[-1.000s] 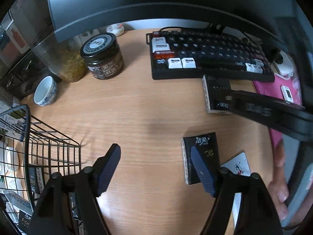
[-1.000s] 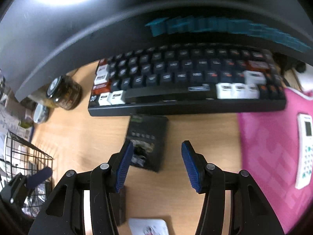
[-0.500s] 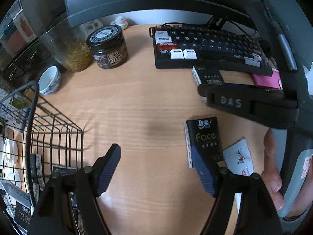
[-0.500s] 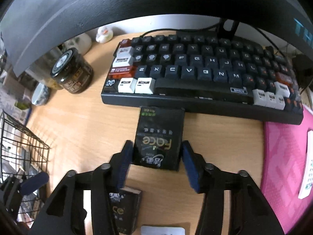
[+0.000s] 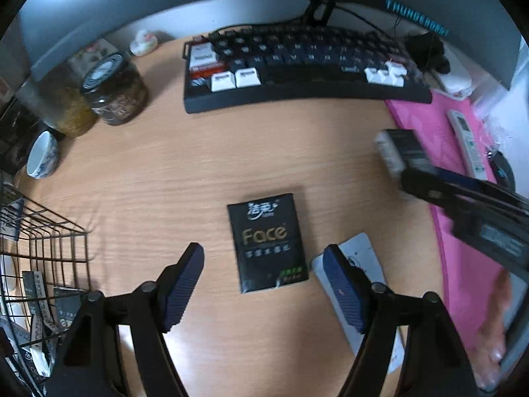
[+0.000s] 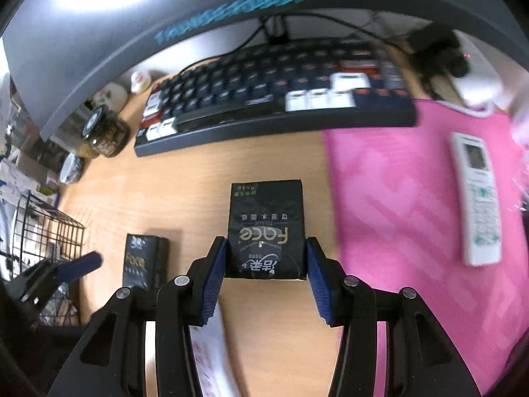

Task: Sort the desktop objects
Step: 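Grasp a black Face tissue pack with the right gripper while the left grasps another, then carry both Face packs over the wire basket and open both grippers, then return both grippers over the desk toward the long white packet, then grasp the long white powder packet with the right gripper, then carry the white packet over the wire basket and open the right gripper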

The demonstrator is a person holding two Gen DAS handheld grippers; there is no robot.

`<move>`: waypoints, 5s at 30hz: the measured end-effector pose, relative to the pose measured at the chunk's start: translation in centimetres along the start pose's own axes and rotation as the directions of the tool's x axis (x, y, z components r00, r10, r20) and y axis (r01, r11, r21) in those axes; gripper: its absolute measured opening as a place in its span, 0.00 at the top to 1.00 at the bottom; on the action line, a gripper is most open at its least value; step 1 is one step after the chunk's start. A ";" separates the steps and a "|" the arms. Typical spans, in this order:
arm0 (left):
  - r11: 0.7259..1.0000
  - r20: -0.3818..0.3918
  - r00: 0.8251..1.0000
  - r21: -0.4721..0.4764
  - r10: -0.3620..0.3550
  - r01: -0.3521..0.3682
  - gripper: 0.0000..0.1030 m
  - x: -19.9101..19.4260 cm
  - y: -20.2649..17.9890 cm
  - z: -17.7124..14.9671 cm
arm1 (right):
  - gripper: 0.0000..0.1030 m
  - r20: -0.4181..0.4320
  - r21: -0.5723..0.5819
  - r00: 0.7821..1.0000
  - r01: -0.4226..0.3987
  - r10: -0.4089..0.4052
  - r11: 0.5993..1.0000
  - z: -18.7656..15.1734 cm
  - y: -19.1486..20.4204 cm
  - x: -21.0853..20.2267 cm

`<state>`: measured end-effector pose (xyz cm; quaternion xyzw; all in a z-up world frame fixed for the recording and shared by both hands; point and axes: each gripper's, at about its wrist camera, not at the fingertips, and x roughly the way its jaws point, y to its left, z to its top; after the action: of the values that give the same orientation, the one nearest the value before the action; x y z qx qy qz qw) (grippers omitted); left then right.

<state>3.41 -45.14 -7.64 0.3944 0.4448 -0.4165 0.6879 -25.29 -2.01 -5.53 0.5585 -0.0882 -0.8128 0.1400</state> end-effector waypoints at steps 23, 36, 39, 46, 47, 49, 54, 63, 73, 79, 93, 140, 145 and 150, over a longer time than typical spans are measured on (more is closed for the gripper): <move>0.999 0.009 0.999 0.022 0.040 -0.041 0.50 -0.4 -0.2 1.1 | 0.54 0.004 -0.008 1.000 -0.025 0.025 1.000 -1.0 -0.6 -2.3; 0.998 0.255 0.965 -0.047 0.053 -0.042 0.50 -15.3 6.9 -3.4 | 0.54 0.082 -0.258 0.983 -0.138 0.164 0.956 -1.0 11.9 -9.0; 0.986 0.266 0.955 -0.137 0.129 -0.095 0.50 -17.1 11.9 -5.9 | 0.54 0.047 -0.362 0.971 -0.202 0.234 0.910 -1.8 17.5 -9.5; 0.930 0.204 0.948 -0.326 0.243 -0.169 0.50 -17.8 21.9 -11.9 | 0.54 -0.062 -0.519 0.940 -0.318 0.337 0.793 -5.4 29.0 -8.1; 0.922 0.189 0.949 -0.346 0.252 -0.176 0.50 -17.5 23.1 -12.7 | 0.54 -0.080 -0.527 0.937 -0.330 0.341 0.783 -5.8 30.2 -7.6; 0.911 0.167 0.952 -0.370 0.258 -0.182 0.50 -16.9 24.7 -13.7 | 0.54 -0.108 -0.541 0.934 -0.343 0.341 0.768 -6.9 31.8 -6.7; 0.899 0.130 0.957 -0.394 0.260 -0.191 0.50 -15.3 26.9 -15.3 | 0.54 -0.146 -0.555 0.938 -0.342 0.315 0.758 -8.5 34.0 -4.8; 0.905 0.119 0.965 -0.389 0.233 -0.170 0.34 -14.6 27.4 -15.7 | 0.49 -0.159 -0.549 0.942 -0.334 0.296 0.766 -8.9 34.4 -3.7; 0.951 0.207 0.960 -0.284 0.186 -0.123 0.33 -16.9 21.2 -14.2 | 0.49 -0.032 -0.456 0.965 -0.247 0.262 0.855 -6.7 27.1 -7.5; 0.992 0.231 0.968 -0.101 0.101 -0.080 0.30 -15.5 11.9 -11.4 | 0.45 0.067 -0.350 0.995 -0.048 0.076 0.936 -5.8 18.1 -7.3; 0.998 0.034 0.997 -0.001 0.063 -0.063 0.30 -6.3 5.0 -9.5 | 0.40 -0.090 -0.238 0.993 0.057 -0.081 0.970 -8.0 5.7 0.9; 0.933 0.233 0.944 -0.326 0.234 -0.151 0.30 -19.3 22.5 -15.9 | 0.64 -0.089 -0.573 0.944 -0.310 0.318 0.759 -8.2 30.0 -9.2; 0.911 0.181 0.951 -0.376 0.250 -0.168 0.30 -18.2 25.6 -18.0 | 0.64 -0.173 -0.608 0.935 -0.349 0.310 0.713 -10.7 33.6 -6.6; 0.899 0.155 0.956 -0.404 0.250 -0.169 0.30 -17.7 27.1 -19.8 | 0.64 -0.187 -0.618 0.941 -0.335 0.281 0.711 -11.7 34.7 -4.8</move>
<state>18.24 -13.90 7.91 0.2523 0.4004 -0.2817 0.8347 -8.23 -33.11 4.91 0.4859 0.1085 -0.7357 0.4591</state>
